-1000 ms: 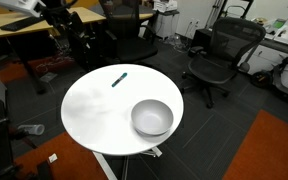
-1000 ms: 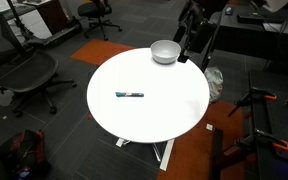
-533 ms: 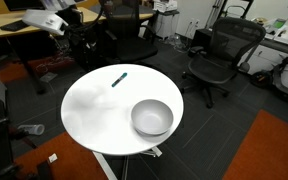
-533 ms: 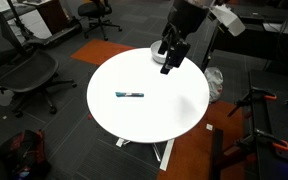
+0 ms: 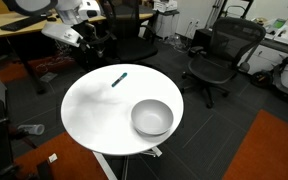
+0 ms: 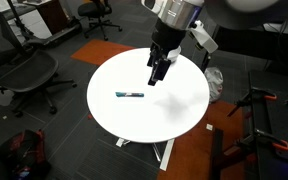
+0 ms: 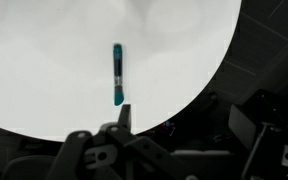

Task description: Pick up the pen from the table and put it in the grey bowl.

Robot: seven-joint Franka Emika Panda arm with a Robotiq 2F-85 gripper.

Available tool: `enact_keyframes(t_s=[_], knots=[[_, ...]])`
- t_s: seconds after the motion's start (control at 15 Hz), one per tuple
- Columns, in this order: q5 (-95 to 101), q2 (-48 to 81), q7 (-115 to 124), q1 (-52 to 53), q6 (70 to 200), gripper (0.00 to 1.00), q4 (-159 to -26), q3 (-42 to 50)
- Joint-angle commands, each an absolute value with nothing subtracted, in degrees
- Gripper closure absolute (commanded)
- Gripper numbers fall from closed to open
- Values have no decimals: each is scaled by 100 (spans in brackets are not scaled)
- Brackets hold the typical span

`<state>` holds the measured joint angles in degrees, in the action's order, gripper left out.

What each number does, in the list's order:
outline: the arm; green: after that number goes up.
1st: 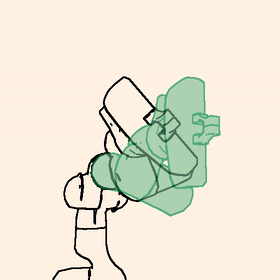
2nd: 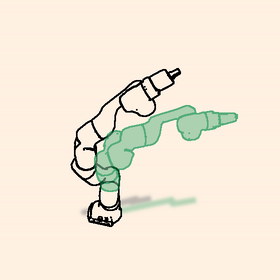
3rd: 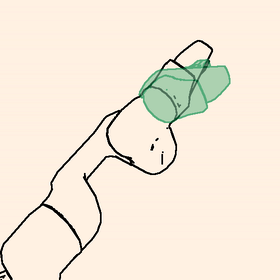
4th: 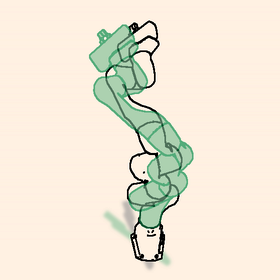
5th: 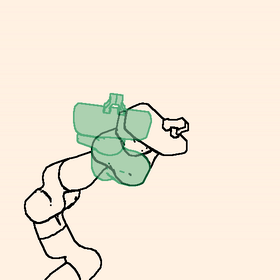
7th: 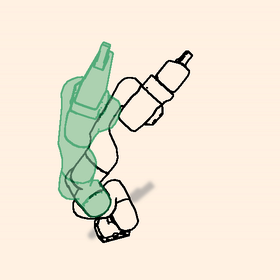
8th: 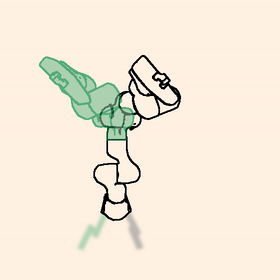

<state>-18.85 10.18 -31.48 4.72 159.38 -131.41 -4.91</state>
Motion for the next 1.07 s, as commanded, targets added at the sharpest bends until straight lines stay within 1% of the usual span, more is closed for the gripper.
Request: enact_keyframes(t_s=[0.0, 0.47, 1.0], knots=[[-1858, 1528, -3253, 76, 16070, 0, -12696, -781], [-1558, 2324, -3195, -434, 16016, 0, -12030, -1034], [-919, 2998, -3055, -595, 15932, 0, -11457, -1129]])
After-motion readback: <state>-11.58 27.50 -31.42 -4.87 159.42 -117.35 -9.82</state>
